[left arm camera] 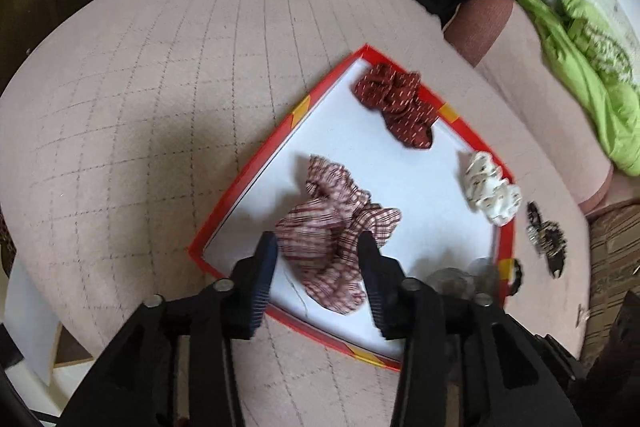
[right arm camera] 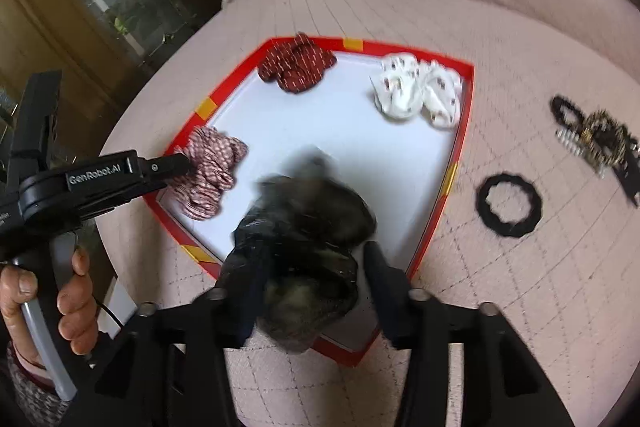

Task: Organize jewelry
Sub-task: 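Carry both scrunchies to the tray and release them inside, then grasp black scalloped hair tie with left tool while right tool grasps beaded hair tie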

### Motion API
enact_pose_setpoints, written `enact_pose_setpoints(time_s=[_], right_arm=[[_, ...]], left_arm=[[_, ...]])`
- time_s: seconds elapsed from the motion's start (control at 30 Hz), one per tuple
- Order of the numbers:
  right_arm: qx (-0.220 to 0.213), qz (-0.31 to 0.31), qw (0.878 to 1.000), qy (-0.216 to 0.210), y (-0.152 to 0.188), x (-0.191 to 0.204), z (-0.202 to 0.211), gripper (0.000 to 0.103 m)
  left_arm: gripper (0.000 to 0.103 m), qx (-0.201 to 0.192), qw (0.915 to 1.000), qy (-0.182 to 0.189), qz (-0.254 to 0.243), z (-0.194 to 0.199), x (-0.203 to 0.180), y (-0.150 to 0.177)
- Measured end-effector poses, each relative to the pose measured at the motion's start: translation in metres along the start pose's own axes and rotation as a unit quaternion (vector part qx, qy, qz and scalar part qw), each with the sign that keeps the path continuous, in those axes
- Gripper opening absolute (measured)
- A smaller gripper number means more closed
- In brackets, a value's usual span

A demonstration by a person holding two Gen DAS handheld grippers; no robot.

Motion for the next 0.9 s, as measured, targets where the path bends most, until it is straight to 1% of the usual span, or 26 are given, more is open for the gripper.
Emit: enact_pose_setpoints(time_s=[0.1,0.17,0.27,0.37,0.5,0.57,0.67,0.77,0.9], right_arm=[[-0.017,0.018,1.000,0.003,-0.004,0.003,0.014,0.060],[-0.027,0.026,0.999,0.006,-0.005,0.003,0.023,0.061],[-0.040,0.039,0.998,0.013,-0.002,0.000,0.042,0.062],[-0.051,0.039,0.998,0.023,0.008,-0.015,0.063,0.064],[-0.053,0.005,0.998,0.035,0.026,-0.049,0.091,0.064],[-0.053,-0.020,0.997,0.053,0.038,-0.076,0.104,0.064],[-0.058,-0.064,0.993,0.075,0.051,-0.113,0.121,0.064],[-0.067,-0.111,0.987,0.091,0.059,-0.148,0.139,0.064],[-0.085,-0.132,0.982,0.106,0.063,-0.174,0.158,0.064]], left_arm=[[0.048,-0.015,0.9999,-0.002,0.009,0.016,0.001,-0.002],[0.048,-0.026,0.9996,-0.006,0.009,0.028,-0.001,0.000],[0.049,-0.037,0.9992,-0.013,-0.003,0.043,-0.008,0.007],[0.049,-0.038,0.9989,-0.016,-0.024,0.052,-0.020,0.020],[0.050,-0.034,0.9976,0.004,-0.060,0.063,-0.049,0.039],[0.049,-0.036,0.9957,0.017,-0.084,0.070,-0.069,0.049],[0.050,-0.035,0.9909,0.038,-0.124,0.075,-0.103,0.062],[0.050,-0.028,0.9864,0.052,-0.154,0.077,-0.134,0.076],[0.050,-0.020,0.9777,0.067,-0.198,0.076,-0.172,0.098]])
Point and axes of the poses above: each gripper's, at about its wrist camera, not at the fingertips, and z roughly against the way its jaws point, x to its left, y to its underside, the point moved 5 cm from there along -z, roughly the way its jaws point, and after that the axes turned 15 degrees about -x, right-handed, at the moved point
